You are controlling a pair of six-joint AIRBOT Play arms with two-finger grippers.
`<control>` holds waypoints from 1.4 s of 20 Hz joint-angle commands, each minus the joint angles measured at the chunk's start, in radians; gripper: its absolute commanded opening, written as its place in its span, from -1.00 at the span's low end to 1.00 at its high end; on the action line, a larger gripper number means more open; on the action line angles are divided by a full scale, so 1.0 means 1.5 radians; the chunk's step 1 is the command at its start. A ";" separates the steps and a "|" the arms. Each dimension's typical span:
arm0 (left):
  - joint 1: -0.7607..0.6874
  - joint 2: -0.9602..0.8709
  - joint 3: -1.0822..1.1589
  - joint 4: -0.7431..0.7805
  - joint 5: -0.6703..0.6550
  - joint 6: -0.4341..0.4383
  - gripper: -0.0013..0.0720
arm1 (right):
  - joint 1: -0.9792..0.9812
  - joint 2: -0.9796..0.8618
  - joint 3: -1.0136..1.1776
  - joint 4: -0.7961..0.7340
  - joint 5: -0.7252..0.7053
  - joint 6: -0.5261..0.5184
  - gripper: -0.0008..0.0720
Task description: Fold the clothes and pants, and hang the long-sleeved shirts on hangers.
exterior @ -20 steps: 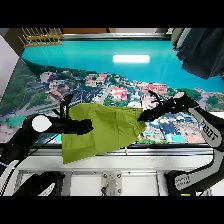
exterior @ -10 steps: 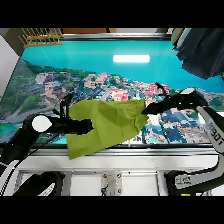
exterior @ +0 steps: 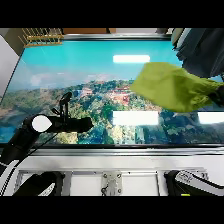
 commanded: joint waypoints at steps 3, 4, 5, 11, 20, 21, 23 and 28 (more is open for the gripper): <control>0.000 0.000 0.001 0.000 0.016 0.000 -0.95 | -0.099 0.088 -0.044 -0.261 0.024 0.213 -0.92; 0.000 0.000 0.001 0.000 0.016 0.001 -0.95 | -0.098 0.102 -0.066 -0.281 0.041 0.228 -0.92; 0.000 0.000 0.001 0.000 0.016 0.001 -0.95 | -0.098 0.117 -0.090 -0.282 0.048 0.232 -0.92; 0.000 0.000 0.001 0.000 0.015 0.001 -0.95 | -0.098 0.180 -0.196 -0.290 0.043 0.261 -0.91; 0.000 0.000 0.001 0.001 0.008 0.001 -0.95 | -0.098 0.263 -0.107 -0.388 0.033 0.209 0.82; 0.000 0.000 0.001 0.001 0.008 0.001 -0.95 | -0.094 0.285 -0.102 -0.330 0.009 0.209 0.82; 0.000 0.000 0.001 0.000 0.008 0.001 -0.95 | -0.062 0.329 -0.103 -0.187 -0.011 0.193 0.82; 0.000 0.000 0.001 0.000 0.010 0.001 -0.95 | 0.186 0.395 -0.127 -0.119 0.002 0.112 0.82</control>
